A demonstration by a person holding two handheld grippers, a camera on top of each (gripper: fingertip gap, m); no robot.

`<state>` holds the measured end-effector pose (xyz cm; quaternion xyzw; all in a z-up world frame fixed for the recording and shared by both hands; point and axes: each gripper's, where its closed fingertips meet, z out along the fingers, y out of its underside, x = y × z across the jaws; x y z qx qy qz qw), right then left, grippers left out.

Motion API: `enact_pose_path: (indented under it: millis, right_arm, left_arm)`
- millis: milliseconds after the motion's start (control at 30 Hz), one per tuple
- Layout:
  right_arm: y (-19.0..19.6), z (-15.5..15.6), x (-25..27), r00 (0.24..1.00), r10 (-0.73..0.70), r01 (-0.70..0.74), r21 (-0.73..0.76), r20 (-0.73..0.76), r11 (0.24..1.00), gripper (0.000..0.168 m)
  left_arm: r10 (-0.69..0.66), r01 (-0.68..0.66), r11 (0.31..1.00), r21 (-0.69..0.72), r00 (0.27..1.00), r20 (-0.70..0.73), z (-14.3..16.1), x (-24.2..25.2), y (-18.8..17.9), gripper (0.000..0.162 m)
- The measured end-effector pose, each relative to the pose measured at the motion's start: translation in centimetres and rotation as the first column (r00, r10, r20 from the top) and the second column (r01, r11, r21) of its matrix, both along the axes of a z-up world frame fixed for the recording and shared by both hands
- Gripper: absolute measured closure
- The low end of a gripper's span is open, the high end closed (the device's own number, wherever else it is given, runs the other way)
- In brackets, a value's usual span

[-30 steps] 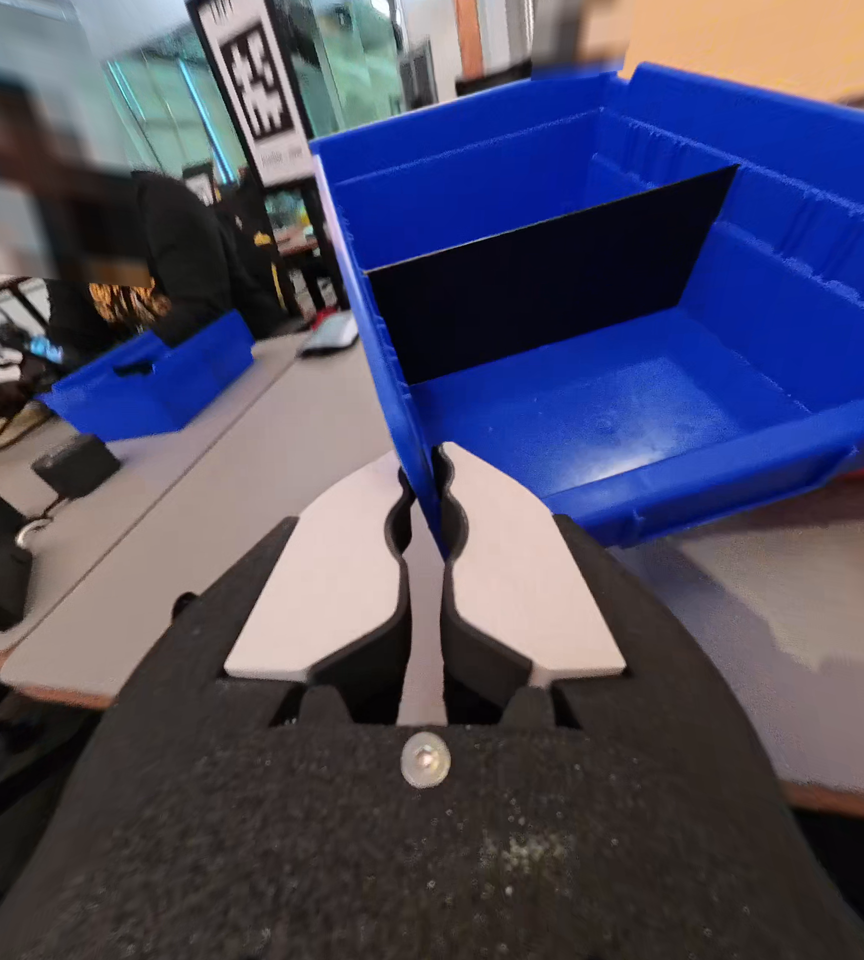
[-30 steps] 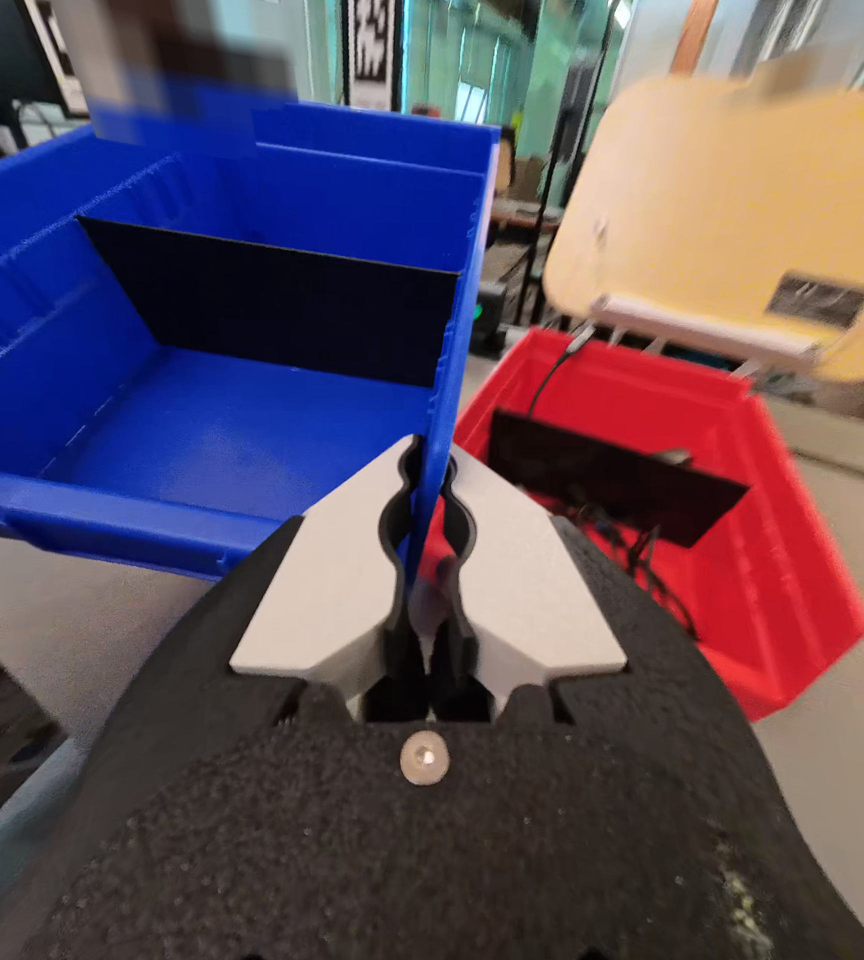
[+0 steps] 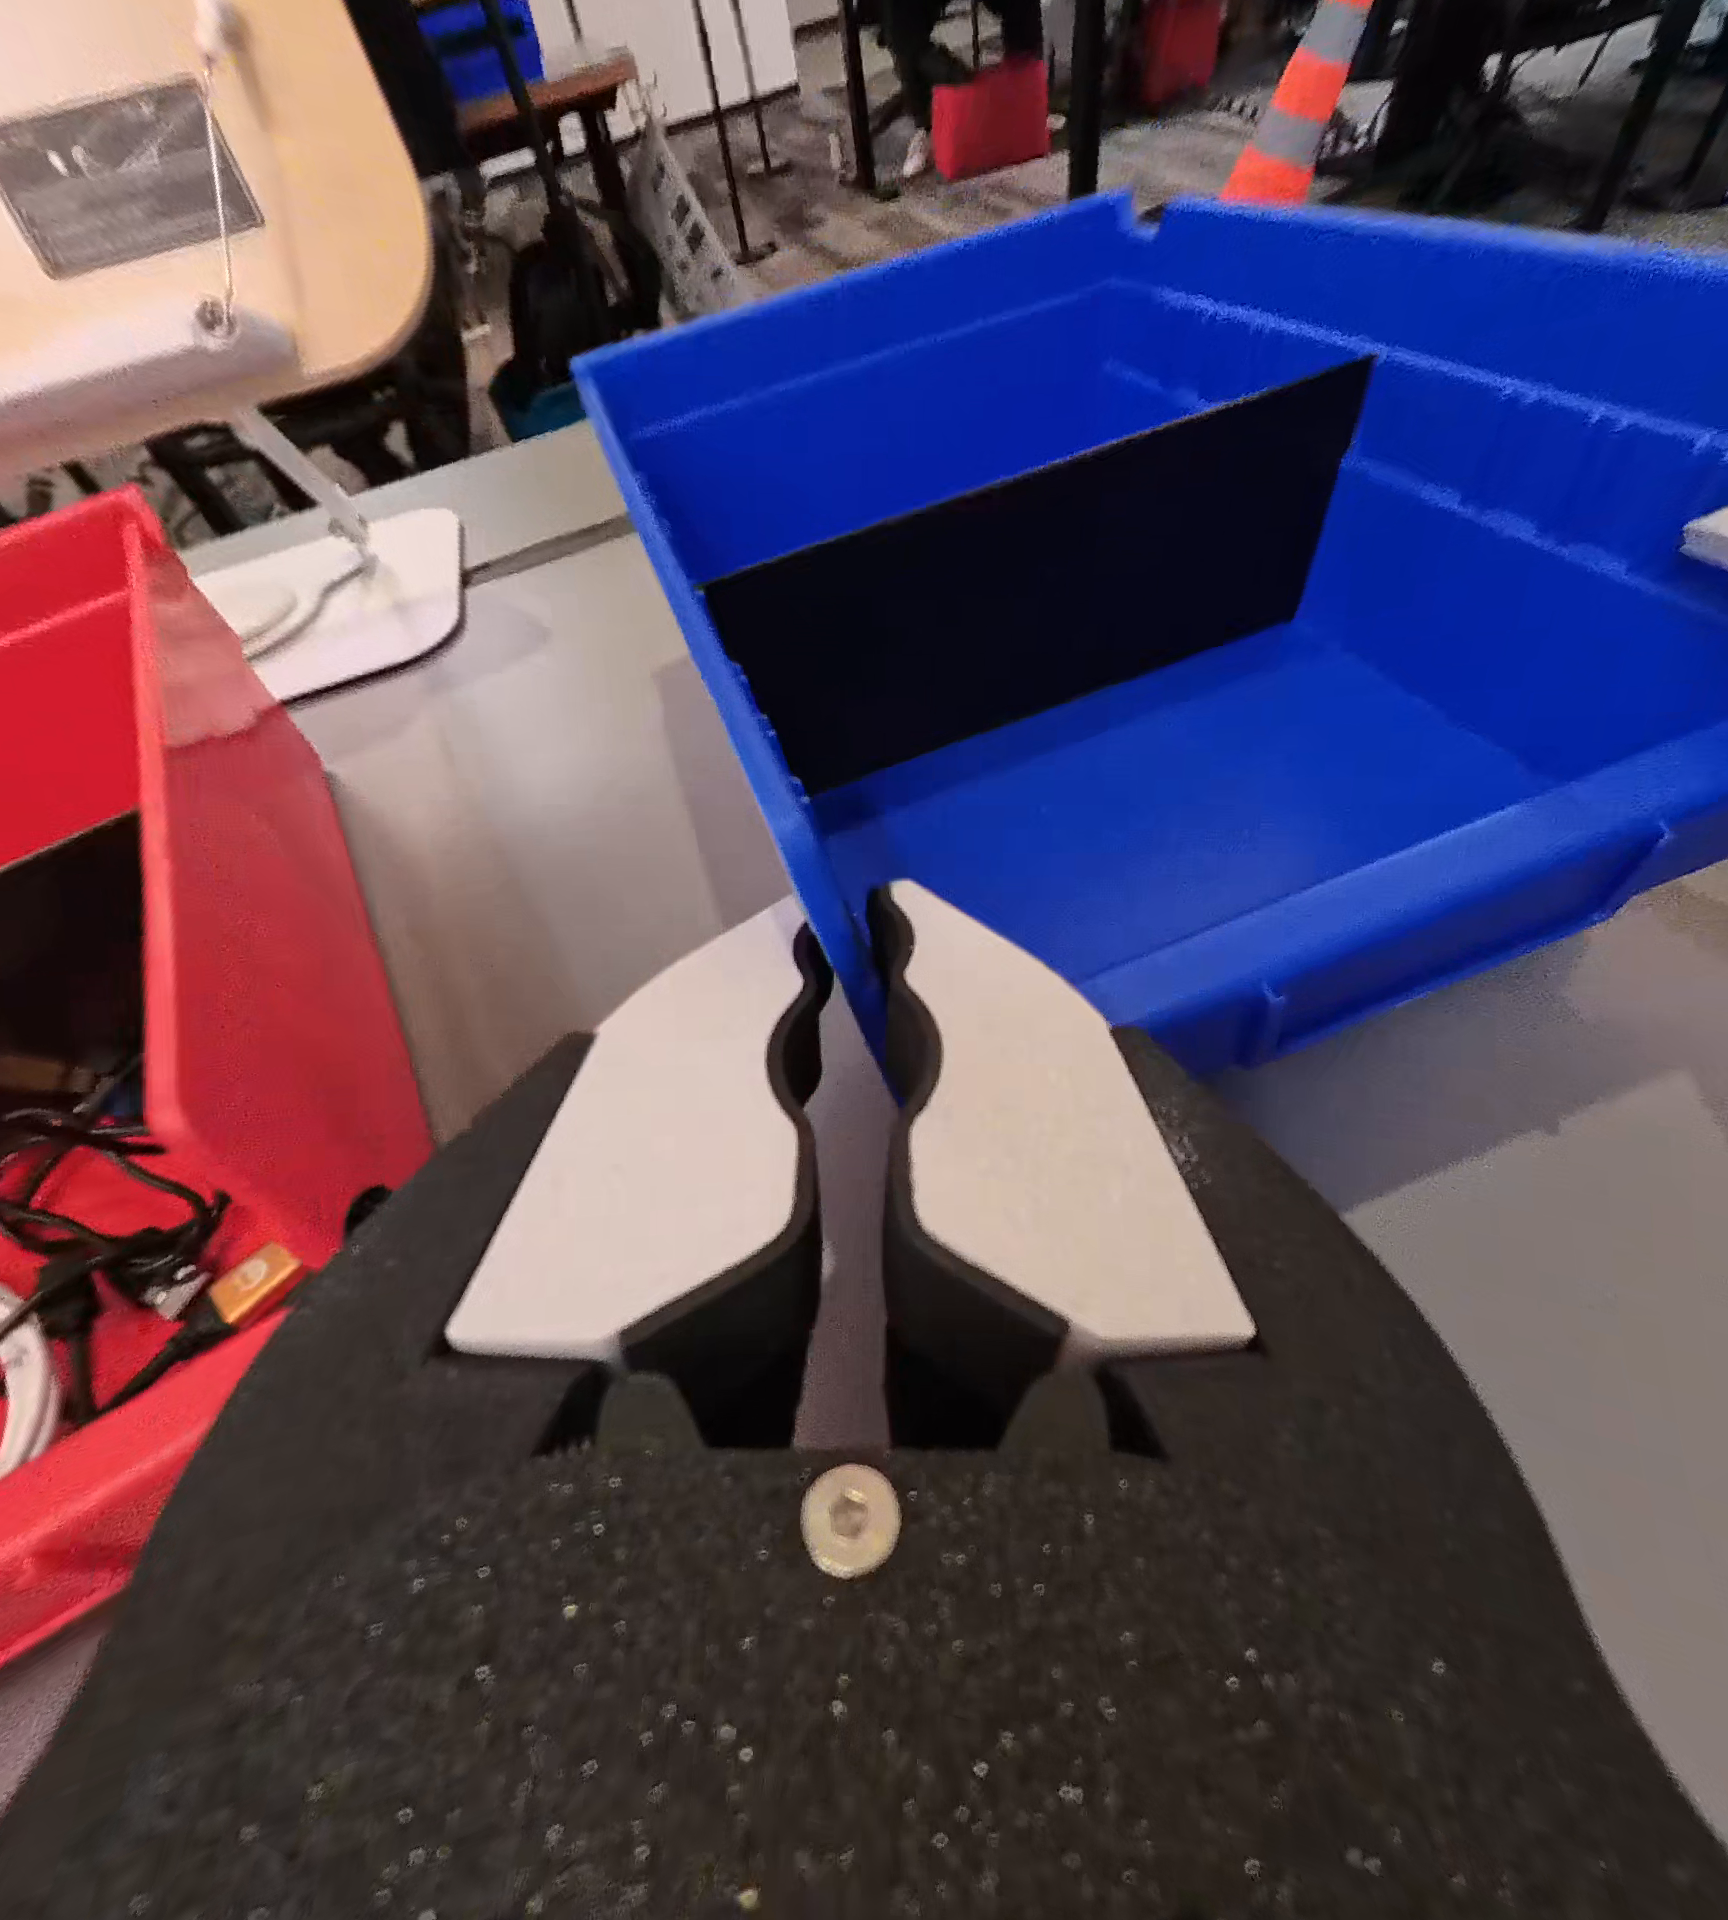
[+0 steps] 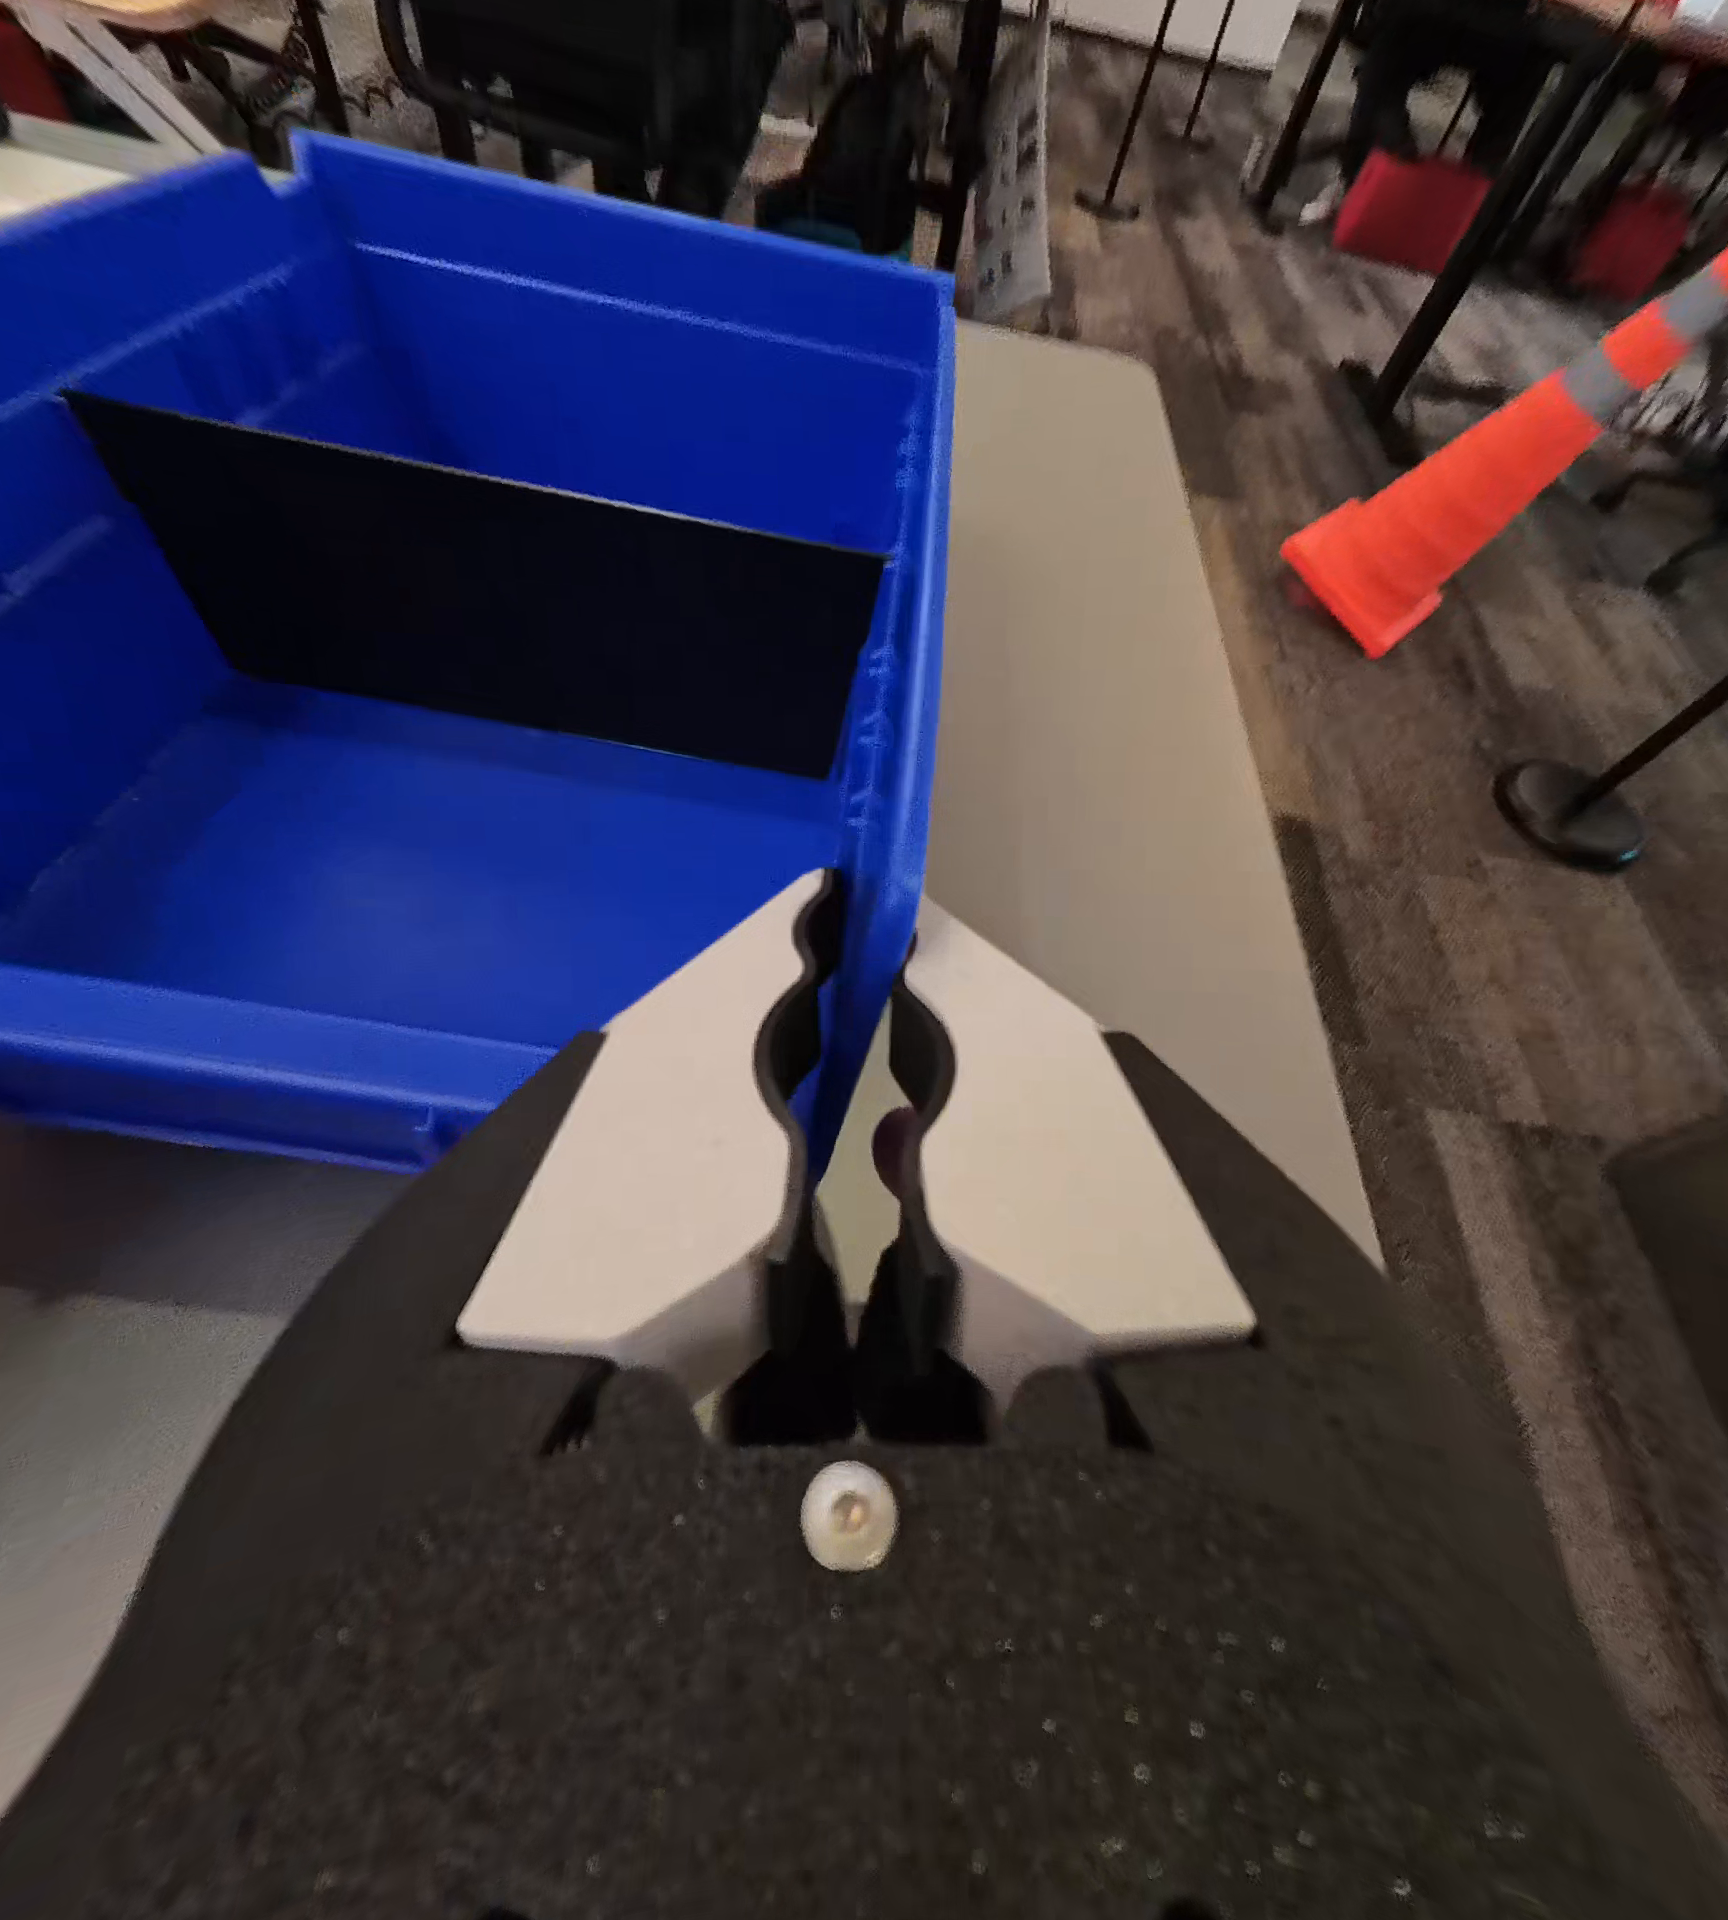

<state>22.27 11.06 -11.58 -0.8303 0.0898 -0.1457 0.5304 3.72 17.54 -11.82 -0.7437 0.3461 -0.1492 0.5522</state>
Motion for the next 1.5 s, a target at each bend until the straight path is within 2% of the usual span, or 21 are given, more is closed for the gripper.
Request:
enact_pose_path:
  millis: [100,167,233,367,400,467,533,600,667,733,833,900,967,1000,1100,1200,1267,1300,1367,1433,1500]
  right_arm:
    - [0.3,-0.5,0.1,1.000,-0.008,0.008,-0.014,-0.005,1.000,0.164]
    - [0.0,-2.3,0.5,0.999,-0.033,0.030,-0.082,-0.040,0.996,0.162]
    - [0.1,-2.4,0.5,0.998,-0.038,0.036,-0.053,-0.042,0.998,0.163]
    - [-0.1,-2.3,0.6,0.986,-0.088,0.085,-0.028,-0.141,0.996,0.161]
    - [-0.2,-2.2,0.8,0.986,-0.101,0.098,-0.033,-0.130,0.995,0.156]
    - [-0.8,-1.5,1.5,0.987,-0.144,0.141,-0.047,-0.068,0.989,0.140]
    - [-1.5,0.6,1.9,0.979,-0.203,0.203,-0.020,-0.013,0.979,0.129]
    - [-2.2,4.1,1.6,0.962,-0.272,0.270,0.073,0.028,0.960,0.127]
    - [-1.8,8.3,-0.2,0.948,-0.310,0.293,0.173,0.078,0.940,0.124]
    - [0.8,11.6,-5.1,0.972,-0.202,0.171,0.230,0.120,0.958,0.124]
    - [6.0,13.1,-16.4,0.992,0.120,-0.123,0.308,0.029,0.944,0.121]
    - [8.9,11.3,-23.2,0.956,0.290,-0.260,0.319,-0.050,0.912,0.118]
    - [10.9,7.9,-27.0,0.935,0.336,-0.295,0.274,-0.118,0.916,0.118]
    - [11.6,6.2,-28.2,0.930,0.339,-0.296,0.254,-0.146,0.921,0.117]
    - [12.5,1.7,-28.5,0.960,0.217,-0.188,0.168,-0.177,0.968,0.113]
    - [12.9,-0.9,-29.1,0.960,0.207,-0.193,0.091,-0.186,0.977,0.116]
    - [13.3,-2.3,-30.1,0.947,0.226,-0.221,0.047,-0.230,0.974,0.122]
    - [13.4,-2.8,-30.4,0.946,0.220,-0.218,0.035,-0.237,0.975,0.130]
    - [13.5,-2.6,-30.5,0.950,0.212,-0.208,0.038,-0.229,0.977,0.133]
    - [13.1,-2.1,-29.6,0.968,0.131,-0.125,0.040,-0.216,0.991,0.167]
    - [12.8,-1.5,-30.1,0.987,0.096,-0.092,0.040,-0.129,0.995,0.168]
  left_arm:
    - [-0.003,0.003,1.000,-0.003,1.000,0.020,-0.5,0.1,0.3,0.155]
    - [-0.067,0.065,0.996,-0.061,0.997,-0.027,-1.6,0.3,-0.2,0.152]
    - [-0.152,0.151,0.987,-0.063,0.988,-0.004,-1.0,-0.4,-1.5,0.150]
    - [-0.365,0.373,0.923,-0.093,0.926,0.094,0.7,-5.9,-7.2,0.144]
    - [-0.383,0.390,0.918,-0.070,0.919,0.094,1.4,-8.1,-7.6,0.143]
    - [-0.352,0.353,0.935,-0.005,0.933,0.079,3.0,-13.2,-6.4,0.140]
    - [-0.250,0.246,0.968,0.052,0.964,0.088,5.0,-18.7,-3.4,0.134]
    - [-0.046,0.038,0.996,0.081,0.993,0.111,6.2,-24.8,0.8,0.120]
    - [0.137,-0.141,0.990,0.026,0.982,0.129,5.6,-29.7,4.1,0.099]
    - [0.170,-0.164,0.985,-0.054,0.978,0.118,3.9,-31.1,5.4,0.092]
    - [0.211,-0.210,0.977,-0.019,0.973,0.092,2.8,-31.9,7.4,0.094]
    - [0.190,-0.189,0.982,-0.024,0.980,0.066,2.1,-31.1,7.9,0.094]
    - [0.197,-0.198,0.980,0.009,0.980,0.038,1.8,-30.6,8.7,0.098]
    - [0.195,-0.195,0.981,0.002,0.980,0.030,1.6,-30.3,9.1,0.099]
    - [0.184,-0.181,0.982,-0.058,0.982,0.046,0.8,-29.4,9.9,0.106]
    - [0.181,-0.179,0.982,-0.068,0.983,0.036,-0.1,-29.1,10.5,0.126]
    - [0.153,-0.150,0.986,-0.067,0.987,0.042,-0.3,-28.7,10.4,0.150]
    - [0.166,-0.164,0.985,-0.057,0.985,0.036,-0.3,-28.9,10.5,0.152]
    - [0.185,-0.184,0.982,-0.053,0.982,0.029,-0.4,-29.3,10.8,0.153]
    - [0.212,-0.210,0.977,-0.048,0.977,0.037,0.0,-29.9,11.1,0.155]
    - [0.229,-0.228,0.973,-0.031,0.973,0.019,0.5,-30.5,11.2,0.156]
